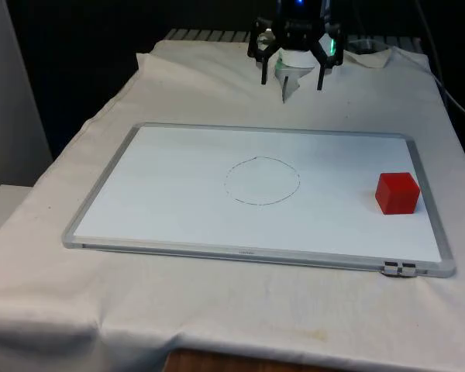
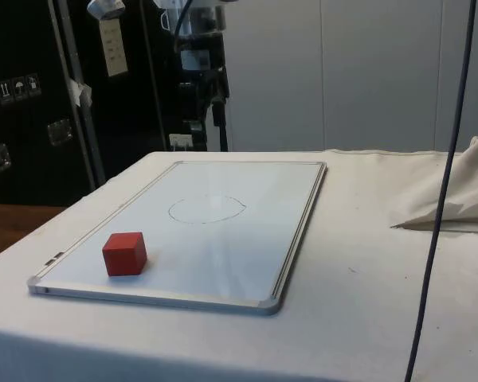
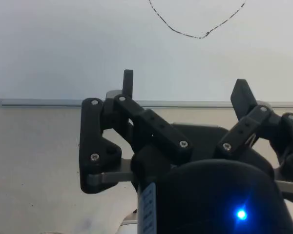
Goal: Push the cube into the marked area.
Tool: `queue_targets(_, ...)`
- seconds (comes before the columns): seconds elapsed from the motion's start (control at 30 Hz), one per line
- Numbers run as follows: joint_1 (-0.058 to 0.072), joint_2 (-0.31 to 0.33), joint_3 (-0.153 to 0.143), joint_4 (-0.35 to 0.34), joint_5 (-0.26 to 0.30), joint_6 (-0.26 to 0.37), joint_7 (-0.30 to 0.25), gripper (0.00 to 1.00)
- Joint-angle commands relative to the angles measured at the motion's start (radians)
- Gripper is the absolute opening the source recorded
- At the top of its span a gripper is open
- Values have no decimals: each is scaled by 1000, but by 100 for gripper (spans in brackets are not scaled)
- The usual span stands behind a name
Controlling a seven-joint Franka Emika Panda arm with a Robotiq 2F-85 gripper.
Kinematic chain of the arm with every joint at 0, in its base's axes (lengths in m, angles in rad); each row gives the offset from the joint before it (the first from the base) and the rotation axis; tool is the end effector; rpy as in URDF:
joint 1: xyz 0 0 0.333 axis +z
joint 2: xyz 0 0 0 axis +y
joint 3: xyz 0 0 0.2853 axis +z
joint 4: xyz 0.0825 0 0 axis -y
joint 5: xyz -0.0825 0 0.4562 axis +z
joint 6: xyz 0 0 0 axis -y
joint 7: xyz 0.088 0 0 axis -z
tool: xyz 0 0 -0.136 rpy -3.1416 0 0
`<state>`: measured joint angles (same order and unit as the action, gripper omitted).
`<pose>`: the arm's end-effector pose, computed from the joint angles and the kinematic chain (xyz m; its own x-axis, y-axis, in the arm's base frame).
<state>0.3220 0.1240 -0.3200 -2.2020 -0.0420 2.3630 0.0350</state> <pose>0.5996 -0.0030 0.2245 0.9990 0.0009 0.0440 -0.0021 -0.9977 0.0681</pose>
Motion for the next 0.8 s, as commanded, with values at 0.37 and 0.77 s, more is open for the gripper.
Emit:
queue_targets(0.37, 0, 0, 0, 0, 0, 0, 0, 42)
queue_targets(0.77, 5, -11, 16, 3, 15, -7, 13, 0)
